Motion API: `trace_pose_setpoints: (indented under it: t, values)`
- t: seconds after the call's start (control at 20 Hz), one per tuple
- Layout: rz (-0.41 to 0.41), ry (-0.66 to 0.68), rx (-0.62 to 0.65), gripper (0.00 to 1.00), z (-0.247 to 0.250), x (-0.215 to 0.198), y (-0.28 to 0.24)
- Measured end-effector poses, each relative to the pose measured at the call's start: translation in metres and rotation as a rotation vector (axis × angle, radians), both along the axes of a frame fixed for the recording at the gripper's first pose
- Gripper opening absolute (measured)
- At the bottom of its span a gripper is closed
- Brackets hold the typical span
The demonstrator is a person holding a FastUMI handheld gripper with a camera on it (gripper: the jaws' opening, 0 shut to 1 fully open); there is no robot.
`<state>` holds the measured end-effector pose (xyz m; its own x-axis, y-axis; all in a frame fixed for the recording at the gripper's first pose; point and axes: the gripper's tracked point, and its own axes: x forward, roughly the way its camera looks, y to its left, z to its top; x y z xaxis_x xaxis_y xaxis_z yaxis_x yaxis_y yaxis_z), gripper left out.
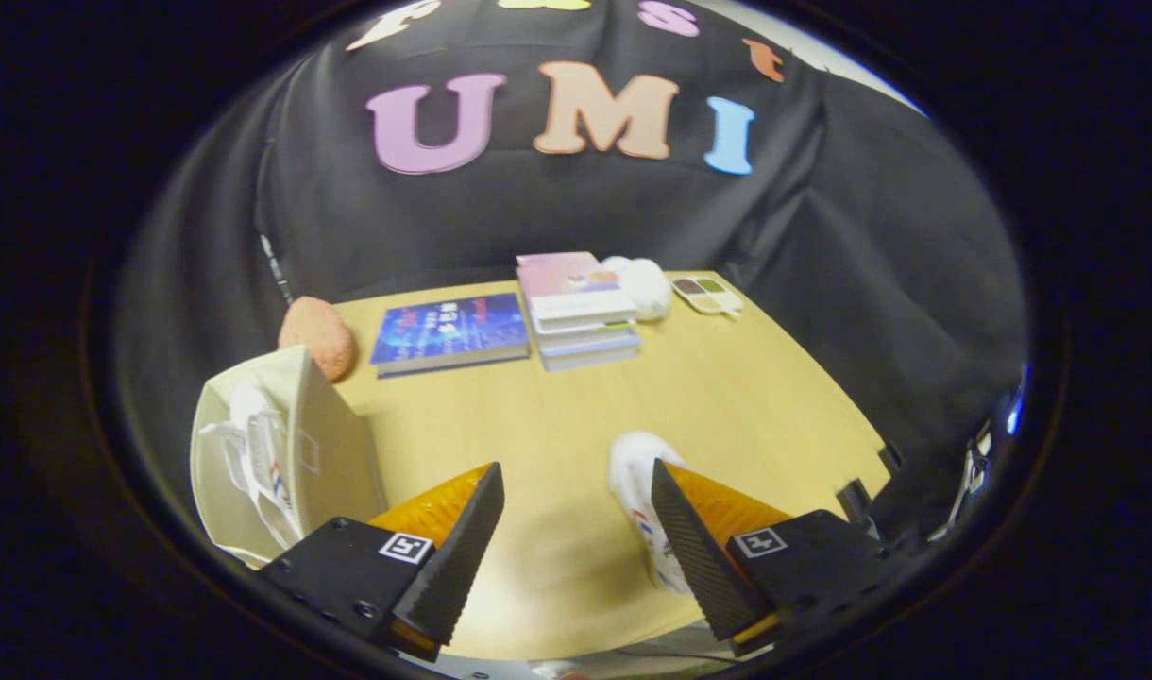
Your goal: Open the storage box then place both shoes into the box .Put the left shoe in first, then the right shoe, with the right side of both shoes facing outward in a uniform manner.
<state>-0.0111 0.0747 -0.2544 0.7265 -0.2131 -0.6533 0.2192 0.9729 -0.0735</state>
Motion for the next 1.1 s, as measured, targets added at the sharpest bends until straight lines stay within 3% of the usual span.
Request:
trace_pose_setpoints:
  t: [0.15,0.4,0.65,1.1]
  values:
    - [-0.071,0.105,-0.084,1.00,-0.018,-0.031,-0.053]
    - [-0.089,0.261,-0.187,0.97,-0.049,-0.061,-0.099]
    - [-0.056,0.346,-0.222,0.86,-0.079,-0.063,-0.115]
    - [0.055,0.405,-0.139,0.85,-0.140,-0.038,-0.117]
